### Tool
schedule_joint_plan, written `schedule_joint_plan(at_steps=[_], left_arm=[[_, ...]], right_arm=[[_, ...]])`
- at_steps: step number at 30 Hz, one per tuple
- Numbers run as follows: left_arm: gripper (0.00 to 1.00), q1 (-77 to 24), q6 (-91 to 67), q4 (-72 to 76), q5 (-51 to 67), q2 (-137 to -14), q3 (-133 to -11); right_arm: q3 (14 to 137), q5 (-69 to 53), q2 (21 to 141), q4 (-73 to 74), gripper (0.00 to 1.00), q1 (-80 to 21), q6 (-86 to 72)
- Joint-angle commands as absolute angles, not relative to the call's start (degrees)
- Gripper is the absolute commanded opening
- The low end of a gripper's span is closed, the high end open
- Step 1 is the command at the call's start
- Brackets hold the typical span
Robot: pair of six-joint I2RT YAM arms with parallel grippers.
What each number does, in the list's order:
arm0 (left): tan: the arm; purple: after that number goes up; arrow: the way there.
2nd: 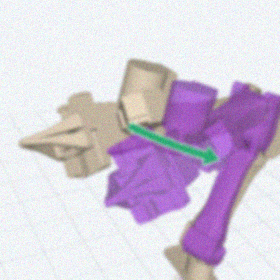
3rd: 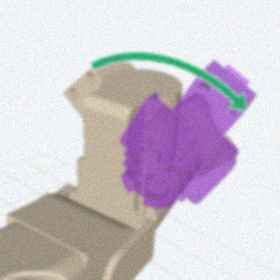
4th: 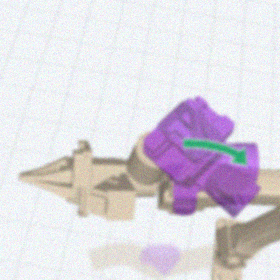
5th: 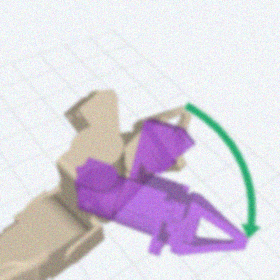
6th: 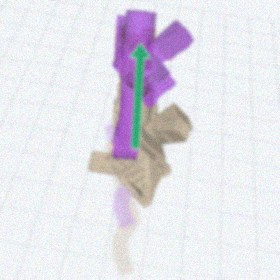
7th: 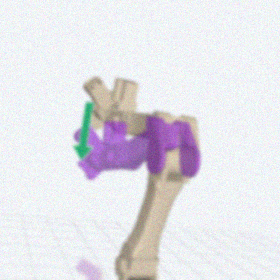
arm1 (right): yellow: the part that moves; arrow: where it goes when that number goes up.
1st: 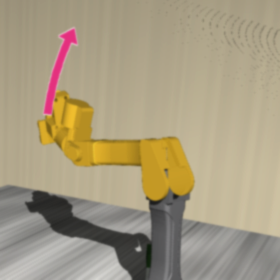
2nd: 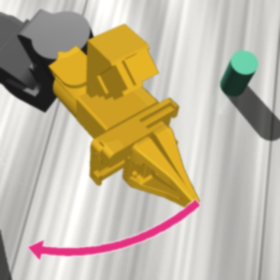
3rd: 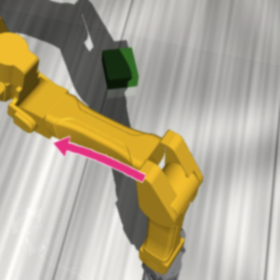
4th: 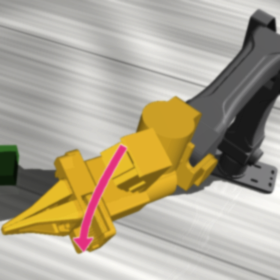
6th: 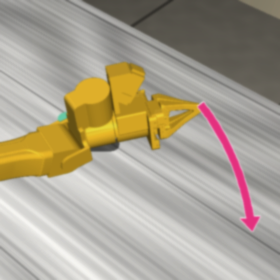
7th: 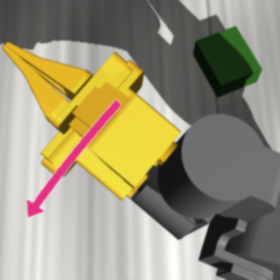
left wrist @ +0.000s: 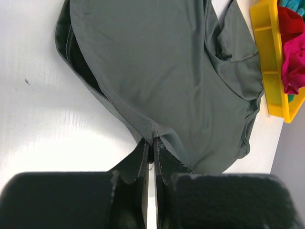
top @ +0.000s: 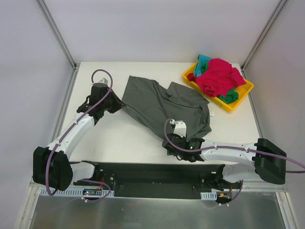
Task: Fold and stack the t-shirts
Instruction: Flatten out the tshirt
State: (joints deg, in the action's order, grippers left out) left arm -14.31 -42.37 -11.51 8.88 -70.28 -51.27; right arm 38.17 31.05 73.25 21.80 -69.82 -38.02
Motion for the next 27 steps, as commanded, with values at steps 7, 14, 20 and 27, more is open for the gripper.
schedule_joint_plan(at_steps=[7,14,20,27], left_arm=[[0.0,-14.68,-41.31,-11.07,8.96,-69.96,-53.7],[0.0,-14.68,-41.49,-11.07,9.14,-69.87,-53.35],[0.0,-14.68,-41.75,-11.07,9.14,-69.87,-53.17],[0.0,-14.68,-41.13,-11.07,6.51,-69.35,-52.82]], right_arm=[[44.82,34.89,79.19,24.87,0.53,-71.28,-37.08],[43.51,32.35,82.0,20.14,0.47,-67.77,-34.64],[43.33,29.8,85.69,16.61,0.44,-65.66,-33.4],[43.42,29.79,88.24,21.34,0.23,-64.78,-37.34]])
